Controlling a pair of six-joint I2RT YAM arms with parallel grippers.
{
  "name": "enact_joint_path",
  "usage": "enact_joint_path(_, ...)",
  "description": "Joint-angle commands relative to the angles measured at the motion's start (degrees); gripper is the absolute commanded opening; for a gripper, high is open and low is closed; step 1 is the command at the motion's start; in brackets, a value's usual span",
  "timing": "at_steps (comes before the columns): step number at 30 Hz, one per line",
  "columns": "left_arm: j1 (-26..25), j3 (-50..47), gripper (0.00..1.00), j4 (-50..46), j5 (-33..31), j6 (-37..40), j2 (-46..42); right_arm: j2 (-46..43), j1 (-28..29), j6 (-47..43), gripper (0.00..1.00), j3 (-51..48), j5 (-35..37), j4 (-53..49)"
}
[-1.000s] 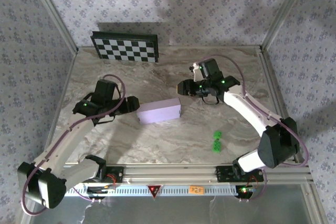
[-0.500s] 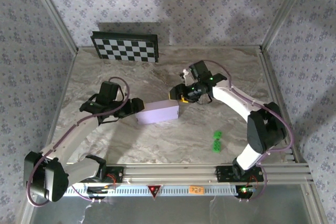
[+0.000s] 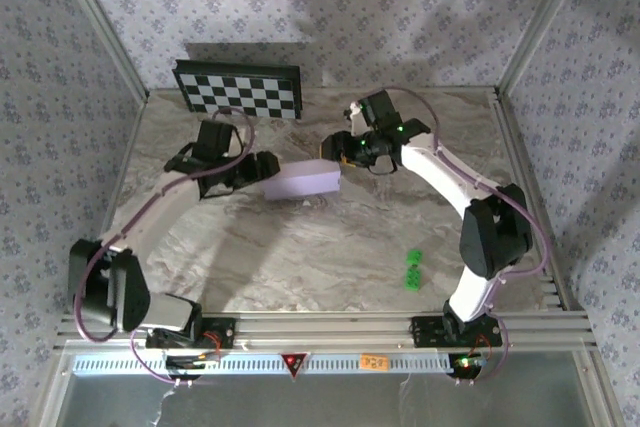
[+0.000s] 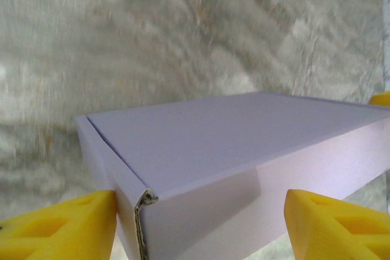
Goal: Fold the paper box
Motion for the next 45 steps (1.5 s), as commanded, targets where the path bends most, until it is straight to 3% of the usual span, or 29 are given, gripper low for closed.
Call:
enact_joint_path(1, 0.1, 7.2, 0.71, 5.6, 4.5, 4.4, 4.9, 3.7, 0.3, -3.0, 0.60, 5.3, 1.0, 1.8)
enact_joint_path(5, 0.6, 11.9, 0.71, 8.6, 4.2, 8.3, 12.0, 8.5, -0.8, -6.4, 0.60, 8.2, 4.0, 4.8)
enact_joint_path(9, 0.7, 10.1, 0.71, 14.7, 5.4, 9.5, 15.4, 10.9, -1.0, -8.5, 0.59, 7.1, 5.1, 6.8)
enact_joint_path(16, 0.1, -2.7, 0.77, 20.1, 8.4, 7.6, 9.3, 3.9, 1.1, -8.1, 0.59, -5.1, 5.8, 8.7)
enact_joint_path(19, 0.0, -7.6, 0.80, 18.2, 6.8, 7.1, 5.1, 0.8, 1.7, -6.6, 0.62, -10.0, 5.4, 8.5)
enact_joint_path(22, 0.1, -9.0, 0.81, 11.9, 1.1, 8.1, 2.9, 0.6, 1.3, -6.5, 0.68, -10.9, 6.2, 4.6)
enact_joint_path(29, 1.7, -6.9, 0.82, 8.9, -0.3, 8.7, 8.5, 6.4, -1.9, -7.1, 0.70, -8.8, 4.7, 3.0)
enact_joint_path(38, 1.6, -4.6, 0.68, 14.8, 6.8, 5.7, 17.4, 11.6, -1.9, -5.1, 0.63, -8.3, -3.4, 8.3)
enact_joint_path(45, 3.4, -3.0, 0.67, 12.0, 2.2, 8.3, 15.6, 14.0, 3.0, 1.4, 0.58, -3.6, -4.3, 14.0)
